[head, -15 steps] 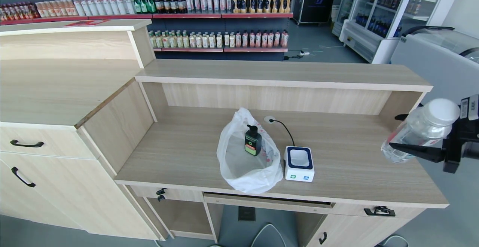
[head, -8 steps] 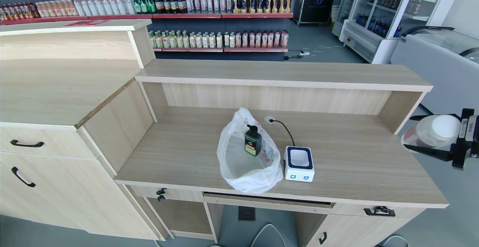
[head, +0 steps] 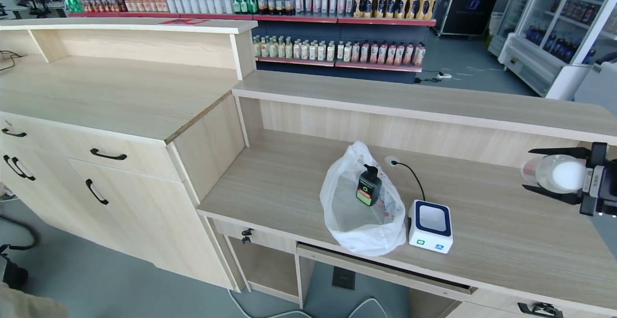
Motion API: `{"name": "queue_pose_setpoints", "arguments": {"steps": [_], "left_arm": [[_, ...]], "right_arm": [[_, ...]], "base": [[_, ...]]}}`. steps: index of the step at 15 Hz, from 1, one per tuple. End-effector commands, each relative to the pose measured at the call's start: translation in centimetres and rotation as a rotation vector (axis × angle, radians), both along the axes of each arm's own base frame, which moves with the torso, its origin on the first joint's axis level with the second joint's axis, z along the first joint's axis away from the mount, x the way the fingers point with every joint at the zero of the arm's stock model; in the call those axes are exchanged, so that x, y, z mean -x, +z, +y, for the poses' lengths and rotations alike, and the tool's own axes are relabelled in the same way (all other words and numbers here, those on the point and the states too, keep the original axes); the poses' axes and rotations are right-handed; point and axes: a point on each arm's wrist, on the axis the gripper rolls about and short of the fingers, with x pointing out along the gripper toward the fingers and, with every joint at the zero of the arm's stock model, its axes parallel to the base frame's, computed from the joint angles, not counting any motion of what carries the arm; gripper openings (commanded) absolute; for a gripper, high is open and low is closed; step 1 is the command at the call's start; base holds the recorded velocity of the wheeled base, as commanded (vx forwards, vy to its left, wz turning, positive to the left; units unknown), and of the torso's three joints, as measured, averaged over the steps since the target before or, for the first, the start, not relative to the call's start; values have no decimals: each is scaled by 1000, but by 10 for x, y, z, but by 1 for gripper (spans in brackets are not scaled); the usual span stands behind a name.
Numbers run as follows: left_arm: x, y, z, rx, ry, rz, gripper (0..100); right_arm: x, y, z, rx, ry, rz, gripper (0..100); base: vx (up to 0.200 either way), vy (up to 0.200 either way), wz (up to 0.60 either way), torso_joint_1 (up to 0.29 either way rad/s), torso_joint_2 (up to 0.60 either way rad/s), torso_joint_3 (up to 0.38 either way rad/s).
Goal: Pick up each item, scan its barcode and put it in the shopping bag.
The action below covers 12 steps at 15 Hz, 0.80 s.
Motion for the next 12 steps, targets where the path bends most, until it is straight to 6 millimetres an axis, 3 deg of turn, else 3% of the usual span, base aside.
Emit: {"name": "queue_pose_setpoints", "arguments": {"steps": [1,2,6,12], "left_arm": [[0,0,0,0,1,1,100],[0,0,0,0,1,1,100],[0,0,0,0,1,1,100],[0,0,0,0,1,1,100]], "right_arm": [[-9,-13,-1,-9,12,24,0],[-20,-28,8,-32,58,69,0],[-39,-62,12,-59,102,163,0],[-55,-88,2,37,159,116,0]], "base": [[0,0,600,2,-2,2],[0,0,600,2,2,-2],[0,0,0,0,0,0],[0,0,0,0,0,0]]}}
